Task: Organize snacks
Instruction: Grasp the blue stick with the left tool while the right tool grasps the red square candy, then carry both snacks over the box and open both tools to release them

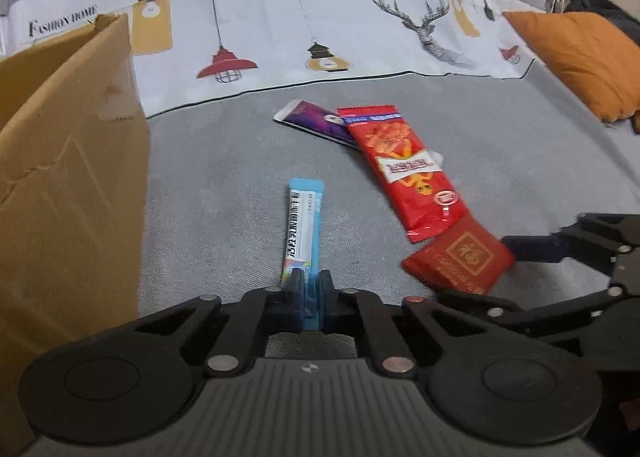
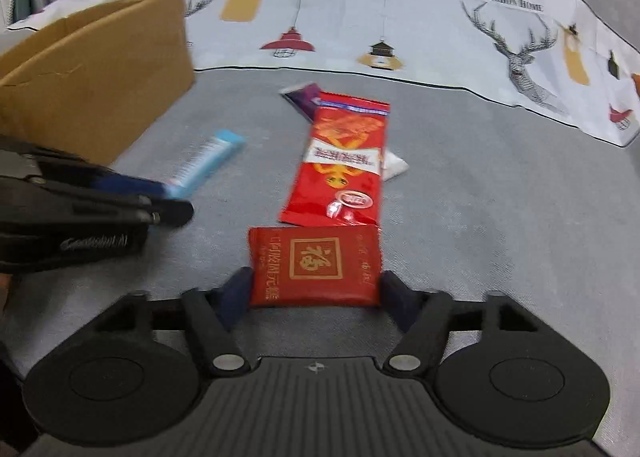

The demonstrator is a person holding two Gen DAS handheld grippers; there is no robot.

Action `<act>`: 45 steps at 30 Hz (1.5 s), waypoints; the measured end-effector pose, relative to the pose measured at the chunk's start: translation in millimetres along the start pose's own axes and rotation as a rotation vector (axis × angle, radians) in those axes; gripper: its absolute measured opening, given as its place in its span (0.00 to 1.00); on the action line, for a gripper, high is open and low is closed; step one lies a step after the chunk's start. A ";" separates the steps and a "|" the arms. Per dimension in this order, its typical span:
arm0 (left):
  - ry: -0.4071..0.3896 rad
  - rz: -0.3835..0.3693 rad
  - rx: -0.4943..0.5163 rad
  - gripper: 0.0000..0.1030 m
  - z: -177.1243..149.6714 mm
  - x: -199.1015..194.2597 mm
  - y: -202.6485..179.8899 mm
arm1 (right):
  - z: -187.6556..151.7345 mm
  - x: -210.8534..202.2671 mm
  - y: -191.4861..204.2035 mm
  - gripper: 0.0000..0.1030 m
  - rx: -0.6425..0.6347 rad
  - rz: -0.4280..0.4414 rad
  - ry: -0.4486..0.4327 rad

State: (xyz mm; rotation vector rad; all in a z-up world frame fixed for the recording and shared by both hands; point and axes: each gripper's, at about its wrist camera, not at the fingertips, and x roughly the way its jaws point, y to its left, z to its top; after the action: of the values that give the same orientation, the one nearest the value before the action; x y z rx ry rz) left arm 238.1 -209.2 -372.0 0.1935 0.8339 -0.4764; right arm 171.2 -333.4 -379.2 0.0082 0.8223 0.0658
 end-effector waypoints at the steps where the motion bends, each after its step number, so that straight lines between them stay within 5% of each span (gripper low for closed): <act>1: -0.001 -0.015 -0.001 0.00 -0.5 -1.2 -0.5 | 0.7 -0.7 -1.3 0.65 0.011 0.005 0.002; 10: 0.000 -0.035 -0.021 0.00 -8.9 -12.4 -4.4 | 1.6 -11.2 -5.5 0.56 0.037 0.003 -0.021; 15: -0.053 0.032 0.045 0.01 -7.8 -21.7 -10.5 | 0.8 -21.0 -11.1 0.56 0.066 0.000 -0.045; 23: -0.031 0.063 0.087 0.45 2.4 14.2 -8.1 | -5.8 -22.1 -22.3 0.56 0.095 -0.032 -0.027; 25: -0.028 0.044 0.052 0.46 5.6 17.9 -2.0 | -6.0 -21.1 -26.8 0.56 0.112 -0.032 -0.024; 27: -0.032 0.024 0.028 0.21 6.2 17.3 2.4 | -5.3 -20.5 -29.2 0.56 0.122 -0.029 -0.025; 30: -0.005 -0.031 0.008 0.11 9.8 13.9 4.2 | -2.5 -22.0 -28.2 0.56 0.111 -0.018 -0.035; 37: 0.032 -0.077 -0.071 0.10 25.5 -34.6 6.6 | 22.2 -47.2 -18.6 0.56 0.106 0.020 -0.129; 45: -0.106 -0.001 -0.109 0.10 49.5 -153.2 40.2 | 62.3 -108.0 37.9 0.56 0.026 0.083 -0.270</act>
State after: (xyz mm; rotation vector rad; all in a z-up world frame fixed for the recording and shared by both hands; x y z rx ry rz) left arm 202.1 -140.6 -225.2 0.0670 0.7541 -0.4368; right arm 141.5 -301.1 -256.4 0.0742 0.5526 0.1293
